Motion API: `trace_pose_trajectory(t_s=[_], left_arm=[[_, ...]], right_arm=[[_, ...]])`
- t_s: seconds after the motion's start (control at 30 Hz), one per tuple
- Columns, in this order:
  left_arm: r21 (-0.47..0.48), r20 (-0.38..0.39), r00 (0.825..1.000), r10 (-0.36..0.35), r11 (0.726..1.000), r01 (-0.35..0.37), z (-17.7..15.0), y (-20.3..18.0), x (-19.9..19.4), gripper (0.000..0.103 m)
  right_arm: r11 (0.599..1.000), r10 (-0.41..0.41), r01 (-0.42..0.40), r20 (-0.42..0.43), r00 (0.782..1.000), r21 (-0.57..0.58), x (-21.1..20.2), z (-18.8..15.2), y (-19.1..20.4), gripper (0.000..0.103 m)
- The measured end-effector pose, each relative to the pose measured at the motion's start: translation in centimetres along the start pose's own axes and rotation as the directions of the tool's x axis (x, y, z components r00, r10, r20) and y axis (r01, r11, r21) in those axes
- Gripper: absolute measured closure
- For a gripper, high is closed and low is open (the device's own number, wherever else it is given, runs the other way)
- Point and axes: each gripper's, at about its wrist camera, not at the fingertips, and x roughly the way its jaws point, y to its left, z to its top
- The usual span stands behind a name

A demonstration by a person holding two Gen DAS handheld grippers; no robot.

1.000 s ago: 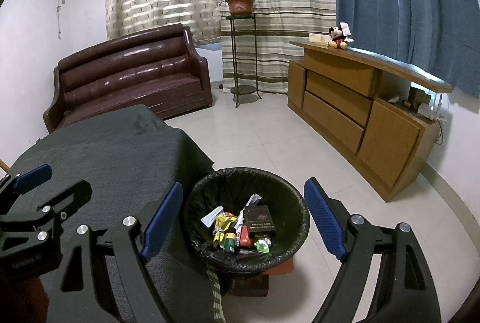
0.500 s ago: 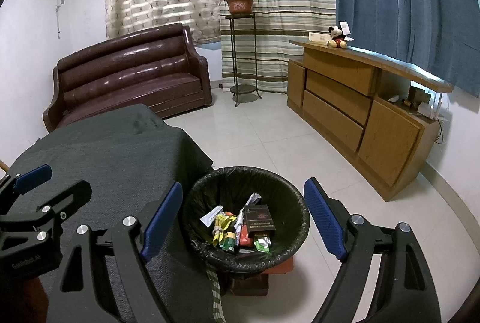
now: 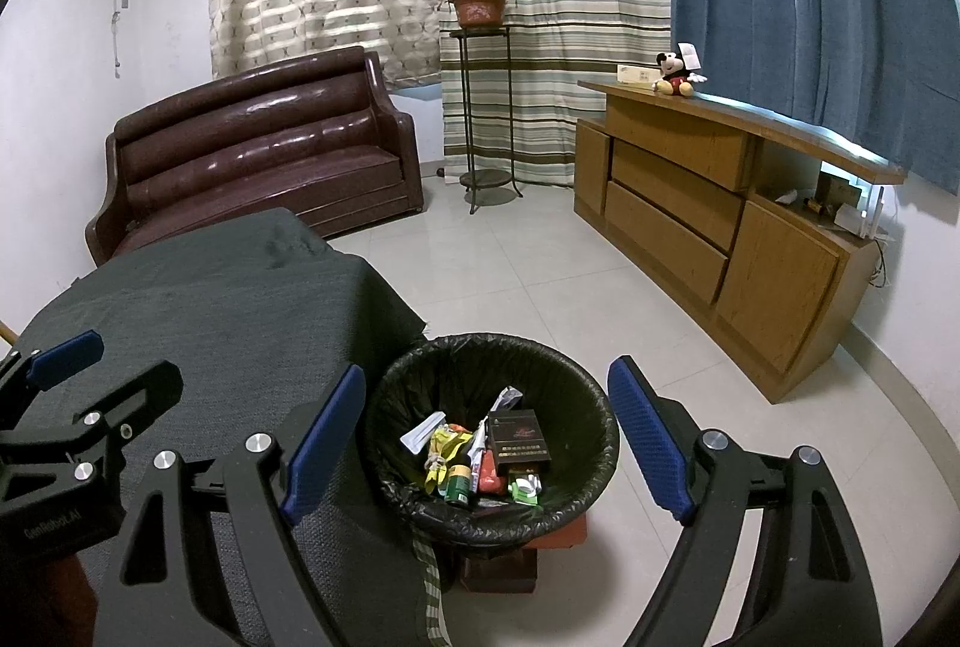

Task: Collect trash

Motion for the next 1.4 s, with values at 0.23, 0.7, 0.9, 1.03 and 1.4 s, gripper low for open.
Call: trace_pose_trajectory(t_s=[0.23, 0.7, 0.9, 1.03, 1.4], left_arm=[[0.004, 0.003, 1.0, -0.001, 1.0, 0.001, -0.23, -0.12, -0.16, 0.013], [0.002, 0.007, 1.0, 0.003, 1.0, -0.003, -0.46, -0.27, -0.2, 0.013], [0.019, 0.01, 1.0, -0.013, 1.0, 0.013, -0.45, -0.38, -0.33, 0.01], [0.005, 0.007, 0.999, -0.036, 0.999, 0.036, -0.35, -0.11, -0.24, 0.008], [0.039, 0.011, 1.0, -0.026, 0.999, 0.026, -0.45, -0.61, -0.11, 0.007]], right_arm=[[1.0, 0.0, 0.0, -0.001, 1.0, 0.001, 0.02, -0.02, -0.01, 0.022], [1.0, 0.0, 0.0, 0.0, 1.0, 0.0, 0.01, 0.03, -0.02, 0.022], [1.0, 0.0, 0.0, -0.001, 1.0, 0.001, -0.04, 0.05, 0.03, 0.022], [1.0, 0.0, 0.0, -0.001, 1.0, 0.001, -0.02, 0.07, 0.02, 0.022], [1.0, -0.001, 0.001, -0.003, 1.0, 0.0, -0.09, 0.11, 0.04, 0.022]])
